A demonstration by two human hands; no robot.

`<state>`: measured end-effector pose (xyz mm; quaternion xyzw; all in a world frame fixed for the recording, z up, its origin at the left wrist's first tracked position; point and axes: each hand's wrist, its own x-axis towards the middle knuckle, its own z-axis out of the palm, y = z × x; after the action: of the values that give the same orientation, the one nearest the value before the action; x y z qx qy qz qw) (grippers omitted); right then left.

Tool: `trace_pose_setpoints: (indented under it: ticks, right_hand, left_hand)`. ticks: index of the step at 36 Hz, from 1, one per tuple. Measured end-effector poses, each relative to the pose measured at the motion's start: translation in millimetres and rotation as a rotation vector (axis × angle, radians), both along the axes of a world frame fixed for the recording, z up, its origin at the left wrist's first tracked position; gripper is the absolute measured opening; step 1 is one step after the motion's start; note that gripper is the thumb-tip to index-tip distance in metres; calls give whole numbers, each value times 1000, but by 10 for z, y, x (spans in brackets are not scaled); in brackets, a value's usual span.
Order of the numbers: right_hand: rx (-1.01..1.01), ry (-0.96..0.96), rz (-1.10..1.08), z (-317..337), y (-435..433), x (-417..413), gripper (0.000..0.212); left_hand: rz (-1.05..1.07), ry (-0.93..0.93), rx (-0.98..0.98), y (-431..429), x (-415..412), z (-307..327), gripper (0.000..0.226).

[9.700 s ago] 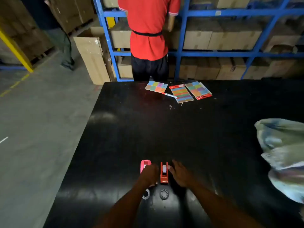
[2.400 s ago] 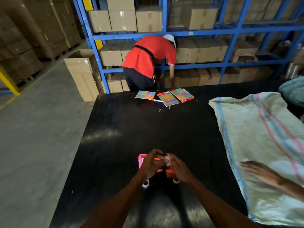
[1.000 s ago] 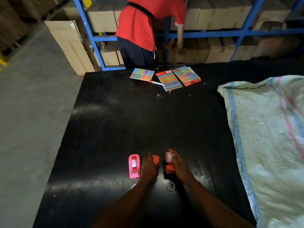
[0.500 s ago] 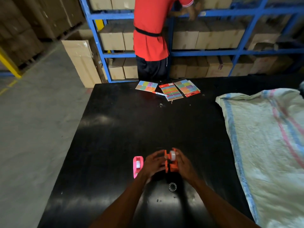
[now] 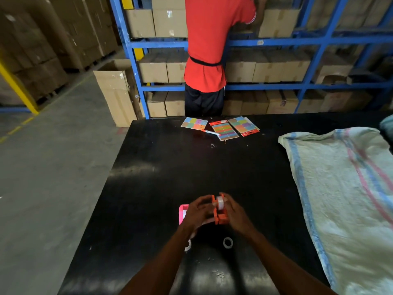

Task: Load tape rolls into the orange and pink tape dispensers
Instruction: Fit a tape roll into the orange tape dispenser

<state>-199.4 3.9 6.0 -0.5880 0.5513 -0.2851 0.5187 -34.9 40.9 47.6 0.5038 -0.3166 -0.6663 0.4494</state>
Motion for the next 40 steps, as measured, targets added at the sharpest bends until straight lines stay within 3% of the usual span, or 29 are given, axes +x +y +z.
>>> trace_pose_setpoints:
  ticks: [12,25,33,40]
  right_hand:
    - [-82,60,35,368,145,211,38]
    - [41,-11,27,507,132,343,36]
    - [23,39,32,441,117,326,51]
    - [20,11,27,675,95,412,34]
  left_hand:
    - [83,-10,-19,118,158,131,38]
    - [35,-9,-69,146,265,250,41]
    - [10,28,-44,107,299,294,49]
    - [28,78,-72,99,306,350,53]
